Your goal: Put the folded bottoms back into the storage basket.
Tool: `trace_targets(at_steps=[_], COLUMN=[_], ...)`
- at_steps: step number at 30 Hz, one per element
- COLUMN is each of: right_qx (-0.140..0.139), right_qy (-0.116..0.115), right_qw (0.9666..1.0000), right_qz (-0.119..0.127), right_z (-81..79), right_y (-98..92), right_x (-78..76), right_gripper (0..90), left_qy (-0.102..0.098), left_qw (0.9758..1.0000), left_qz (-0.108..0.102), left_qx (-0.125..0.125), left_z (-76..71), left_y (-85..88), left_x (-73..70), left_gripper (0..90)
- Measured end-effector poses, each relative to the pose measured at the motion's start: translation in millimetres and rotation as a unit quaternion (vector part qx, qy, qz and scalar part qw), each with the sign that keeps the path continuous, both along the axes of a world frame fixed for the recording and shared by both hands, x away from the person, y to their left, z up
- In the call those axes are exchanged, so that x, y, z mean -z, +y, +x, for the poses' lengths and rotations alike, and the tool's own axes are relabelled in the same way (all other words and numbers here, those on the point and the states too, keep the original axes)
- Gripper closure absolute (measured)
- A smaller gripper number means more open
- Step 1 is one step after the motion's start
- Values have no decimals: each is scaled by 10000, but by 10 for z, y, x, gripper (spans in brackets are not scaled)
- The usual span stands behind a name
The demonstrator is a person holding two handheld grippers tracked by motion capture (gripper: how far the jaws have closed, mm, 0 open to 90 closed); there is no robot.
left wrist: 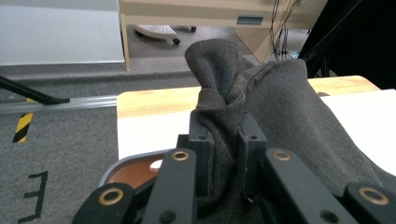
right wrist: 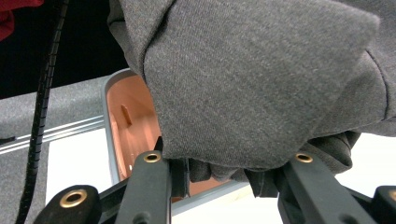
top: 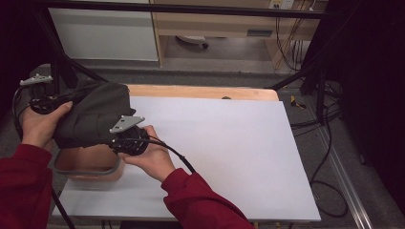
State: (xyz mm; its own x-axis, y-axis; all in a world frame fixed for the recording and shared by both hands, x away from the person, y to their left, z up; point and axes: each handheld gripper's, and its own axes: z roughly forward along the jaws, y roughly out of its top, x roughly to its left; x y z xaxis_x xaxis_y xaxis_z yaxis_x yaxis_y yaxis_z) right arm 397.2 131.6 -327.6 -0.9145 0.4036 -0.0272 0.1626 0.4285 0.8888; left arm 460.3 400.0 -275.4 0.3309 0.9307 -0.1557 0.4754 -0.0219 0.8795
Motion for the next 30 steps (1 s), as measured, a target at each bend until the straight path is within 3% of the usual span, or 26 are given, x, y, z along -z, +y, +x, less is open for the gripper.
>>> trace_targets(at_steps=[11,30], right_qx=[-67,-159], right_qy=[14,76], right_qw=[10000,9996], right_qz=[-54,-206], right_z=[-25,-65], right_y=[91,234], right_x=[45,160], right_gripper=[656,655], left_qy=[41,257], left_qw=[9999,9996], left_qz=[-117,-117], left_qx=[37,-62], left_z=[-14,-40], left_y=[108,234], left_x=[66,246], left_gripper=[793,791])
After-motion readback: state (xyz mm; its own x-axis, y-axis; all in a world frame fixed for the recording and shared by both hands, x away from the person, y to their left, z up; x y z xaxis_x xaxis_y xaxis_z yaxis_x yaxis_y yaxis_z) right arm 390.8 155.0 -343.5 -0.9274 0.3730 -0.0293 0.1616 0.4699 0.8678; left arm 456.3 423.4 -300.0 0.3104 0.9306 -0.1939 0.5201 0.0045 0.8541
